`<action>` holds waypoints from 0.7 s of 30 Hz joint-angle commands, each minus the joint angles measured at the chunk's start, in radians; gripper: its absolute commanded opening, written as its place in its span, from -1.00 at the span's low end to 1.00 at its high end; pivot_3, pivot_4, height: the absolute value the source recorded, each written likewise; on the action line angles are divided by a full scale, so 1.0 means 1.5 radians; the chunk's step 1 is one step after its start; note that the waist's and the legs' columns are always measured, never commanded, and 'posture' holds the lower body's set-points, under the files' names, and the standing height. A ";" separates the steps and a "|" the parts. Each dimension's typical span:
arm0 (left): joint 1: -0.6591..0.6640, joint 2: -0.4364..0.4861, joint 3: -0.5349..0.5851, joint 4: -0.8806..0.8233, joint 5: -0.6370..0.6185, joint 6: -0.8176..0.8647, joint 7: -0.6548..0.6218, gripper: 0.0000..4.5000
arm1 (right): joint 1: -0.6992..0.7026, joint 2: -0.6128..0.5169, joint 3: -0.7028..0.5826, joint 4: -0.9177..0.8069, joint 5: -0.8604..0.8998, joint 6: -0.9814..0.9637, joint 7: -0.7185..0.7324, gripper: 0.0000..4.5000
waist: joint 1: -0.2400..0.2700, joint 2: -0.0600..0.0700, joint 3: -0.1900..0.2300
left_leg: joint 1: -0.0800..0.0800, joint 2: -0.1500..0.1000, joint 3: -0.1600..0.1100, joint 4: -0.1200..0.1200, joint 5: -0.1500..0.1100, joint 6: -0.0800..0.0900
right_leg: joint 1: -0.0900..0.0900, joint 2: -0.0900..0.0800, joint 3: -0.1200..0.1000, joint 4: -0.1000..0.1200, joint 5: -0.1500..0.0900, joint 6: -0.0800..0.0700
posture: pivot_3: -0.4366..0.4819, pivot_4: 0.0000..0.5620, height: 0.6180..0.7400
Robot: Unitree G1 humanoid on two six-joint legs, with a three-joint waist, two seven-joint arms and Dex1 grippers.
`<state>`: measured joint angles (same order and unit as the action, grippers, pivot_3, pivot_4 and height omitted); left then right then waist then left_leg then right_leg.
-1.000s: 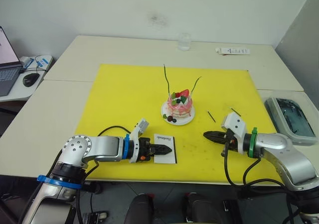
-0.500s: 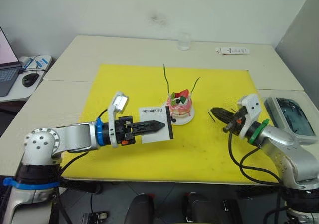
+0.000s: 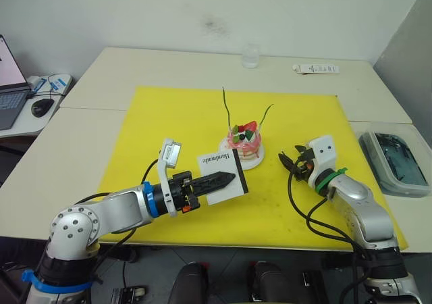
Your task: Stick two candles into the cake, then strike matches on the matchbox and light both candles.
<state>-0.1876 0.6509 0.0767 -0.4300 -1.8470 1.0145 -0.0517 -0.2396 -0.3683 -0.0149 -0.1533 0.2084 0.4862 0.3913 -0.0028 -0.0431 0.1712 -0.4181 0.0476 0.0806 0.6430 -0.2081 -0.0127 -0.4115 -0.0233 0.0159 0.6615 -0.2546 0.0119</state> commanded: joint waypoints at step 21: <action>-0.033 -0.011 -0.028 -0.009 0.015 -0.048 -0.007 -1.00 | 0.000 0.043 -0.005 0.049 -0.012 -0.026 -0.011 -0.08 | 0.000 0.000 0.000 | 0.000 0.000 0.000 0.000 0.000 0.000 | 0.000 0.000 0.000 0.000 0.000 0.000 | -0.05 -0.47 1.00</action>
<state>-0.2219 0.6377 0.0357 -0.4306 -1.8178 0.9549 -0.0554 -0.2494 -0.3041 -0.0145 -0.0659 0.1873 0.4453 0.3753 -0.0029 -0.0430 0.1713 -0.4180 0.0476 0.0807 0.6431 -0.2081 -0.0127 -0.4113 -0.0232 0.0162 0.6613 -0.2546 0.0121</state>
